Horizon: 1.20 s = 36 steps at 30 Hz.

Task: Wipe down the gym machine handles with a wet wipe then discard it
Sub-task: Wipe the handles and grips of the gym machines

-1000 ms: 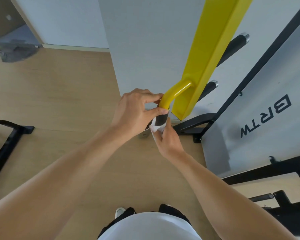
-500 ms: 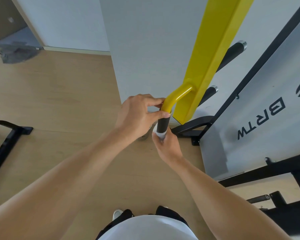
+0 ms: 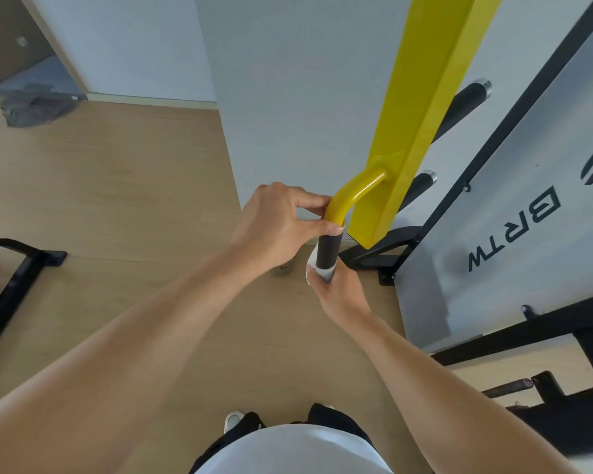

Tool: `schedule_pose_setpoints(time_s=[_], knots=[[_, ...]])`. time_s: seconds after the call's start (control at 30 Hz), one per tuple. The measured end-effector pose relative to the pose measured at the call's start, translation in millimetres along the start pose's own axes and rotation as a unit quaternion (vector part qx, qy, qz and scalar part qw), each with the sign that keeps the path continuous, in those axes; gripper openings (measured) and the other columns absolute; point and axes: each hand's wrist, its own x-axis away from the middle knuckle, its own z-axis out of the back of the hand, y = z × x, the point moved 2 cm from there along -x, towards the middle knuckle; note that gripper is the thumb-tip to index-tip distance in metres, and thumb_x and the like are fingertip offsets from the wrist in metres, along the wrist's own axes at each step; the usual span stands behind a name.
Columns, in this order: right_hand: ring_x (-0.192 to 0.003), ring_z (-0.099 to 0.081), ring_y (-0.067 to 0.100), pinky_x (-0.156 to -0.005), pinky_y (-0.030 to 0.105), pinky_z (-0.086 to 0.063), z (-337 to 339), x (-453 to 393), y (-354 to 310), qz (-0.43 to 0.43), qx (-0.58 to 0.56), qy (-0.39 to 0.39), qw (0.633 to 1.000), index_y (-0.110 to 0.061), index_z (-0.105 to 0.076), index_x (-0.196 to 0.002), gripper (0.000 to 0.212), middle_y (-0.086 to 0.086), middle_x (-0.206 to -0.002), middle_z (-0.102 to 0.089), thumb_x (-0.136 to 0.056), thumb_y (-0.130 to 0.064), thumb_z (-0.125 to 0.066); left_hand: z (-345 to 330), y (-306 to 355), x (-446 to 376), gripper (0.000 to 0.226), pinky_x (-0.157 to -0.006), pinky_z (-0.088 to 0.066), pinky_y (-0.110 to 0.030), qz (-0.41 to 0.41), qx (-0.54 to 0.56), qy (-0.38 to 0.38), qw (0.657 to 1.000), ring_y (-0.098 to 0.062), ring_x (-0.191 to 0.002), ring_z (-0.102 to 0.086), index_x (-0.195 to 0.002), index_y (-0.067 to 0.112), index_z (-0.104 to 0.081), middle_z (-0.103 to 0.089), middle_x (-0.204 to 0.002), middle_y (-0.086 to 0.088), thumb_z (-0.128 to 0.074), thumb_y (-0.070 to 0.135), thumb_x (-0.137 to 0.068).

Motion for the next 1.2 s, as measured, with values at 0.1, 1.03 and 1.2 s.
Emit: schedule_pose_setpoints(time_s=[0.1, 1.03, 1.2], knots=[[-0.054, -0.06, 0.012, -0.049, 0.025, -0.047, 11, 1, -14, 0.016, -0.034, 0.004, 0.999, -0.02, -0.061, -0.074, 0.026, 0.002, -0.062, -0.064, -0.092, -0.037, -0.066, 2, 3, 0, 0.027, -0.093, -0.052, -0.036, -0.007, 0.007, -0.026, 1.0, 0.001, -0.099, -0.066, -0.099, 0.04, -0.08, -0.075, -0.098, 0.022, -0.086, 0.043, -0.073], [-0.047, -0.054, 0.006, -0.046, 0.018, -0.037, 17, -1, -34, 0.07, -0.077, 0.063, 0.993, -0.025, -0.052, -0.063, 0.033, -0.012, -0.053, -0.06, -0.092, -0.026, -0.069, -24, -21, 12, 0.023, -0.107, -0.034, -0.015, -0.045, 0.044, -0.005, 0.998, 0.005, -0.135, -0.041, -0.112, 0.041, -0.073, -0.059, -0.136, 0.021, -0.072, 0.041, -0.089], [-0.054, -0.057, 0.006, -0.05, 0.02, -0.042, 25, -4, -62, 0.137, -0.137, 0.113, 0.975, -0.023, -0.056, -0.072, 0.026, -0.012, -0.058, -0.06, -0.094, -0.019, -0.07, -20, -20, 7, 0.032, -0.116, -0.019, -0.02, -0.066, 0.021, -0.022, 0.997, 0.004, -0.148, -0.02, -0.119, 0.04, -0.072, -0.04, -0.153, 0.021, -0.068, 0.047, -0.088]])
